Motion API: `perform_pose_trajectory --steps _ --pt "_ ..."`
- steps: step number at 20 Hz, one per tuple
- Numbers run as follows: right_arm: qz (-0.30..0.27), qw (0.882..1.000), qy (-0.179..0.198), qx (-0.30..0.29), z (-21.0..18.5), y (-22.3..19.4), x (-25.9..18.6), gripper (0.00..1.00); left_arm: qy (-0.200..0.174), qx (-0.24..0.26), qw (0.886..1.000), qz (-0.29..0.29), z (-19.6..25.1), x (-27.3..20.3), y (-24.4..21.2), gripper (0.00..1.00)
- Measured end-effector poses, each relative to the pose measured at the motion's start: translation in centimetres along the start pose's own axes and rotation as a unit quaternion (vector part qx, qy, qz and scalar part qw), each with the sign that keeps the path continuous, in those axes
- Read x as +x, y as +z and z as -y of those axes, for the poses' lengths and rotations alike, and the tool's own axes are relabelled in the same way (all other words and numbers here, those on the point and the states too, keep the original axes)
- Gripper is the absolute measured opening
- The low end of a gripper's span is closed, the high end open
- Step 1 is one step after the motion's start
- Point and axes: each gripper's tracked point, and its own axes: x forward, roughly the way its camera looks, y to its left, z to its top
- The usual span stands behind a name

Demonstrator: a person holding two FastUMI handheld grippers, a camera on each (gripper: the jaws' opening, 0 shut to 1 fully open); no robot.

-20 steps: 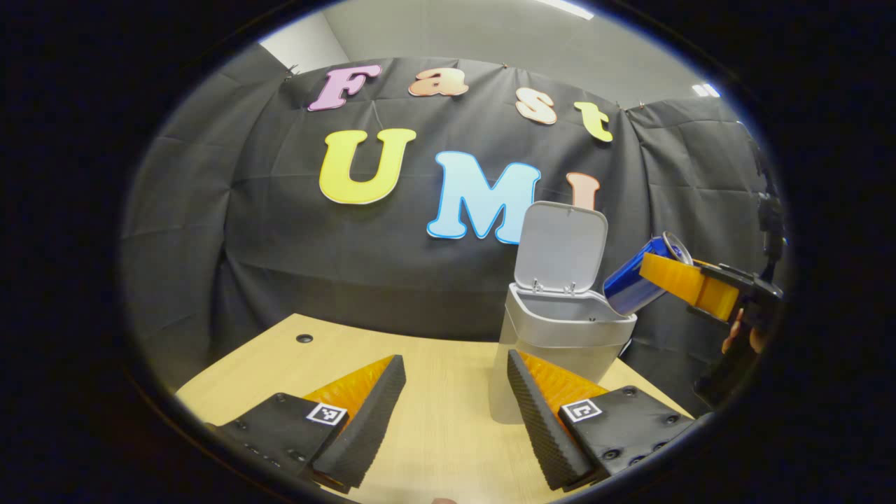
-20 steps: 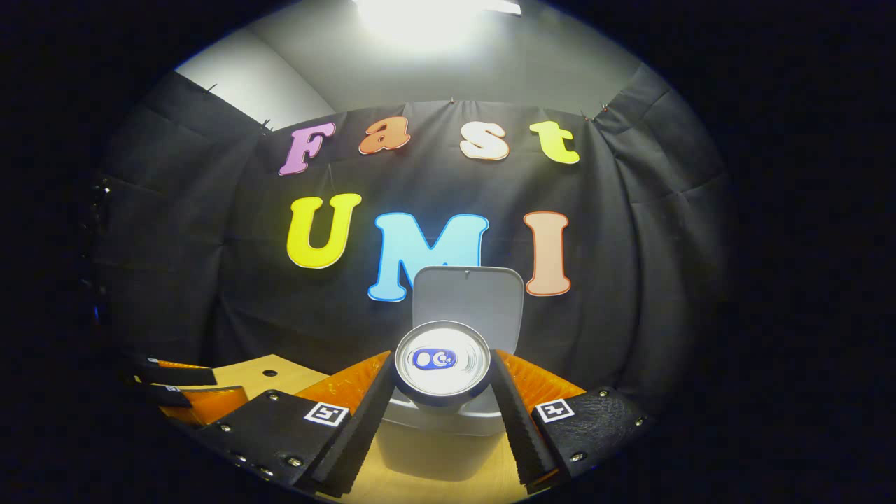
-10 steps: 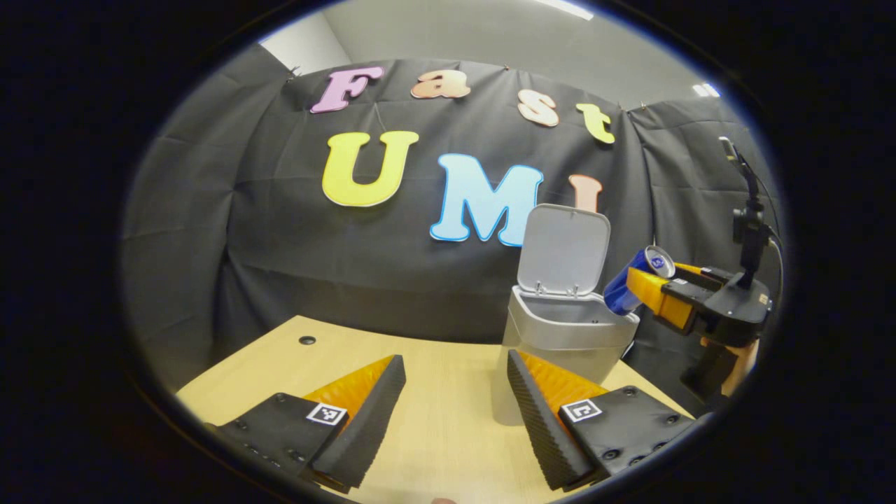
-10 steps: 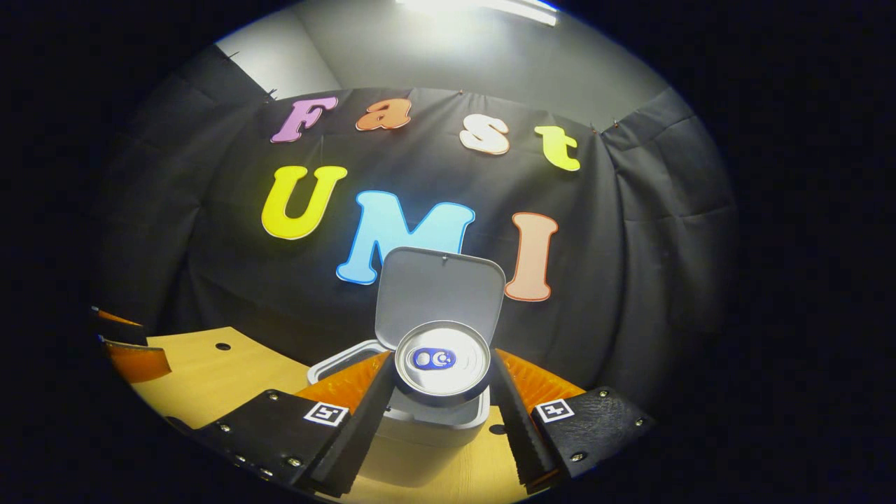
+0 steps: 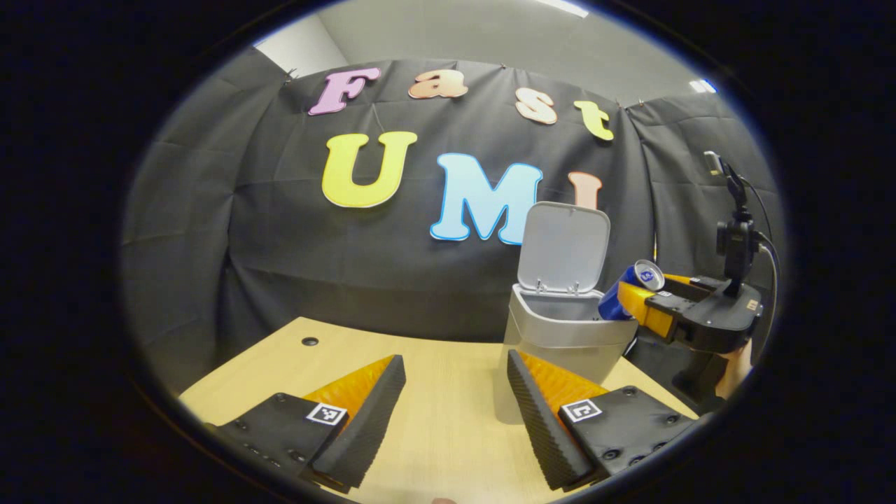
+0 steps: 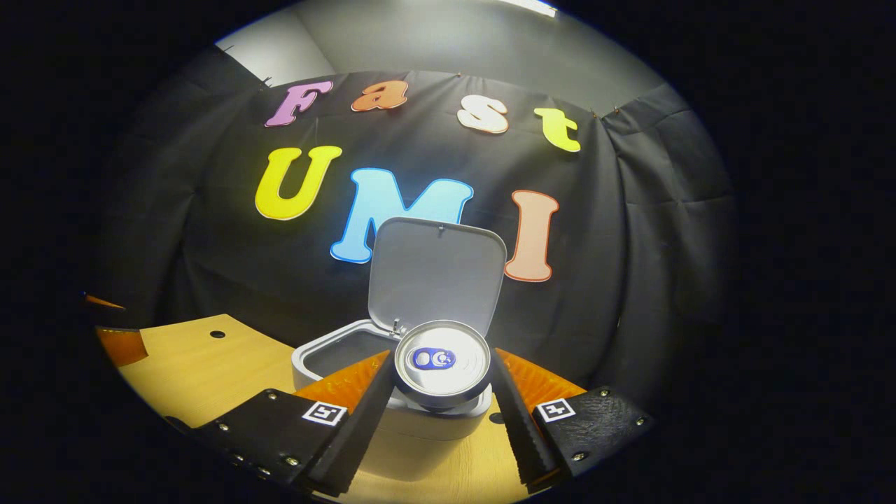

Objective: Press the lid of the desktop garbage bin to open it, pick up the crumpled paper on the desktop and throw it into the bin, then pick up the pop can on the desktop and drop it into the bin, and finally close the garbage bin lid.

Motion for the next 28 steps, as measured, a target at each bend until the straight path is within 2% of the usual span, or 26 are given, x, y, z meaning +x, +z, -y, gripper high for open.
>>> perform_pose_trajectory --steps 1,2,3,4,6,7,8,14,15,17,22,24,28 --pt "-0.002 1.0 0.002 0.001 0.0 -0.1 0.0 0.84 -0.001 0.001 1.0 0.0 0.1 0.0 0.0 0.89" --pt "-0.003 1.0 0.003 0.0 -0.1 -0.3 -0.1 0.84 -0.001 0.002 1.0 0.0 0.1 0.1 0.0 0.95" --pt "-0.003 1.0 0.002 -0.003 0.0 -0.4 -0.1 0.84 -0.002 0.003 1.0 0.0 0.2 0.1 0.0 0.95" --pt "-0.002 1.0 0.002 -0.005 0.0 -0.2 -0.1 0.86 -0.003 0.004 1.0 0.0 0.3 0.1 0.0 0.89" --pt "0.0 1.0 0.001 -0.007 0.1 -0.1 -0.2 0.88 -0.004 0.004 1.0 -0.001 0.5 0.1 -0.1 0.89" --pt "0.002 1.0 0.001 -0.007 0.1 0.0 -0.3 0.88 -0.005 0.005 1.0 -0.001 0.5 0.0 -0.1 0.95" --pt "0.003 1.0 0.002 -0.005 0.0 0.0 -0.3 0.88 -0.005 0.005 1.0 -0.001 0.6 0.0 -0.1 0.91" --pt "0.006 1.0 0.002 -0.004 -0.1 0.4 -0.6 0.88 -0.006 0.008 1.0 0.003 0.7 -0.5 0.2 0.96" --pt "0.006 1.0 0.003 -0.003 -0.2 0.5 -0.7 0.88 -0.006 0.009 1.0 0.004 0.7 -0.6 0.2 0.89" --pt "0.008 1.0 0.003 -0.004 -0.2 0.8 -0.7 0.88 -0.006 0.01 1.0 0.006 0.7 -0.8 0.3 0.89" --pt "0.022 1.0 0.001 -0.004 -0.2 2.8 -0.3 0.89 -0.005 0.012 1.0 0.011 0.4 -1.2 0.6 0.89" --pt "0.03 0.999 0.002 -0.012 -0.2 3.8 0.0 0.96 -0.004 0.011 1.0 0.013 0.2 -1.5 0.6 0.89" --pt "0.039 0.999 0.001 -0.018 -0.3 5.7 0.8 0.96 0.0 0.014 1.0 0.019 -0.3 -2.0 0.9 0.89"
